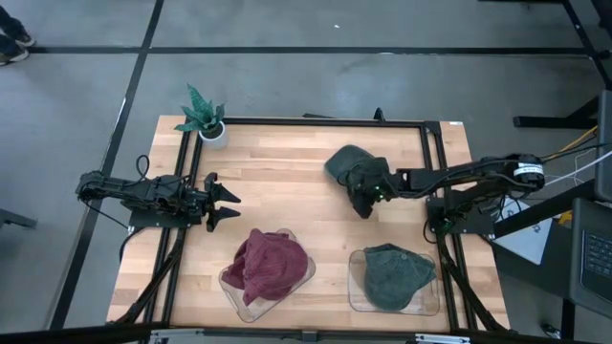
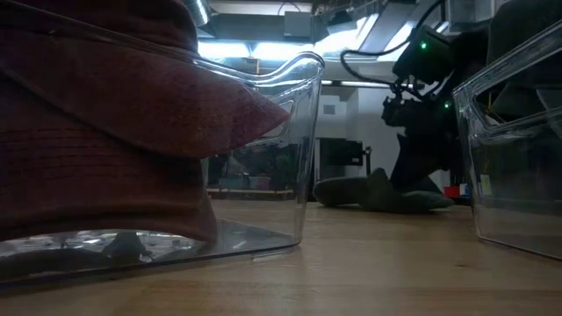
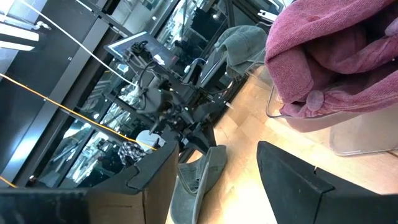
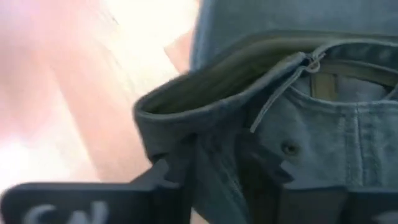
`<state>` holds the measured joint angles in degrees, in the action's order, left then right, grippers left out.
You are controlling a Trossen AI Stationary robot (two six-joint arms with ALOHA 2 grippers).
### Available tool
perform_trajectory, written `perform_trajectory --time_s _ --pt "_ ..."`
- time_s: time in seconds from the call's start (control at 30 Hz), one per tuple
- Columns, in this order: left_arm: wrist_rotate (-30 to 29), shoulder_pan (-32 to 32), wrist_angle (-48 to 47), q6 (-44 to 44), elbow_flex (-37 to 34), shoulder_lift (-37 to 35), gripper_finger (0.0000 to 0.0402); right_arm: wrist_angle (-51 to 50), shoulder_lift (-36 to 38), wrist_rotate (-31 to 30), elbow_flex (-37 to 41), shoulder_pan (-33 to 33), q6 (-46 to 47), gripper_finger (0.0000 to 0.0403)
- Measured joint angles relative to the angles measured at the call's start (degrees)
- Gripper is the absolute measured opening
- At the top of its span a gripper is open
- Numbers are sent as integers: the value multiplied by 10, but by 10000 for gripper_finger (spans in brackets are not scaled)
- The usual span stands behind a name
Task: Pick & Place hat
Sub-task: Put the gray cap into the right transparent bin
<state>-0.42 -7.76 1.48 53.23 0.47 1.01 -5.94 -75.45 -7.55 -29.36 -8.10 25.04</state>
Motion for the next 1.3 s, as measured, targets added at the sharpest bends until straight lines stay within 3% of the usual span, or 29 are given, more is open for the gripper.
perform_trajectory --time_s 0.3,0.5,0.67,0.9,1.1,1.3 --pt "0 0 0 0 0 0 215 -1 62 26 0 15 0 255" --pt "0 0 0 0 0 0 216 0 53 8 0 49 69 312" --pt "0 0 0 0 0 0 215 2 14 -45 0 63 91 321" --pt "0 0 0 0 0 0 217 36 -52 -54 -19 68 88 321" --pt "0 0 0 0 0 0 214 35 -89 -136 -33 60 89 320" --pt "0 0 0 0 0 0 217 28 -97 -148 -34 49 107 273"
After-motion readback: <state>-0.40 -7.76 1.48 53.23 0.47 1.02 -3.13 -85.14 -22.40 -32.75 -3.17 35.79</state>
